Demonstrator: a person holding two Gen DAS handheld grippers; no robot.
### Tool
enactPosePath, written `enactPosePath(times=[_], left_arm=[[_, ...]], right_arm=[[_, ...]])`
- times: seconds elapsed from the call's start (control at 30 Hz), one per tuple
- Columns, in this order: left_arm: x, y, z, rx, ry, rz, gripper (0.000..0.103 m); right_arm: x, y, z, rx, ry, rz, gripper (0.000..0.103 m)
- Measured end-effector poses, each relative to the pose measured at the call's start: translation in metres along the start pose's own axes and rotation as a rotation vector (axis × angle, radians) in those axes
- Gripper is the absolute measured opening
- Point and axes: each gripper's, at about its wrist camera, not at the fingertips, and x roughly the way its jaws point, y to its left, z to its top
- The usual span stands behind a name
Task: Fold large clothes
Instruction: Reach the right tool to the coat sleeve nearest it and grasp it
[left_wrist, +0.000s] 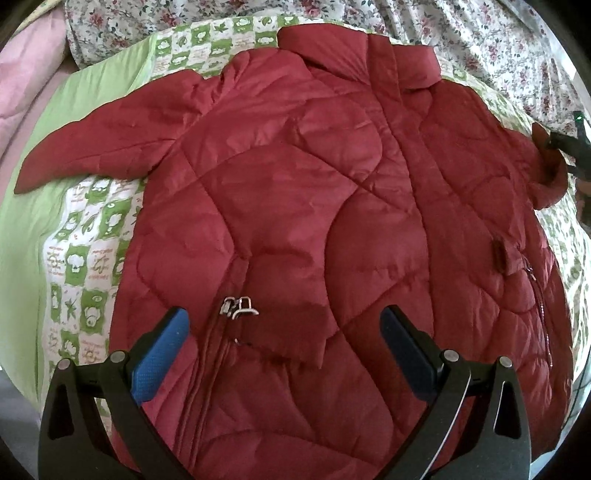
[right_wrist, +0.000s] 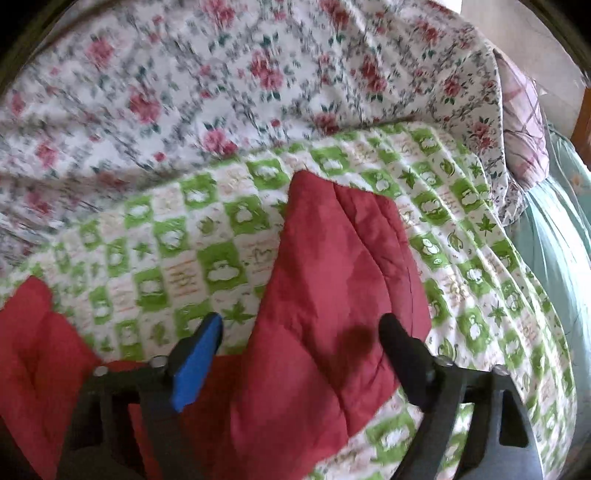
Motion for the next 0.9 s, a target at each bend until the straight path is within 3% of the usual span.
enactPosePath(times=[0.07, 0.13, 0.23, 0.43, 0.6, 0.9], left_arm=[[0.001, 0.0, 0.001, 0.001, 0.001, 0.0, 0.103], [0.001, 0.0, 0.001, 0.003, -0.002, -0.002, 0.103], [0.0, 0.003, 0.001, -0.002, -0.014, -0.01, 0.103], [-0.005, 0.013, -0.002, -0.038, -0.028, -0.04, 0.103], [-0.013, 0.018, -0.004, -0.051, -0.037, -0.048, 0.103], [-0.019, 0.036, -0.007, -0.09, -0.042, -0.092, 0.103]], right_arm=[[0.009, -0.006, -0.001, 0.009, 0.017, -0.008, 0.061], [0.008, -0.012, -0.004, 0.021, 0.004, 0.019, 0.032], [-0.009, -0.011, -0.01, 0.023, -0.038, 0.097, 0.019], [-0.061, 0.02, -0.038, -0.044, -0.102, 0.364, 0.015], [-0.098, 0.069, -0.073, -0.152, -0.132, 0.518, 0.016], [-0.139, 0.174, -0.154, -0.385, -0.062, 0.792, 0.016]])
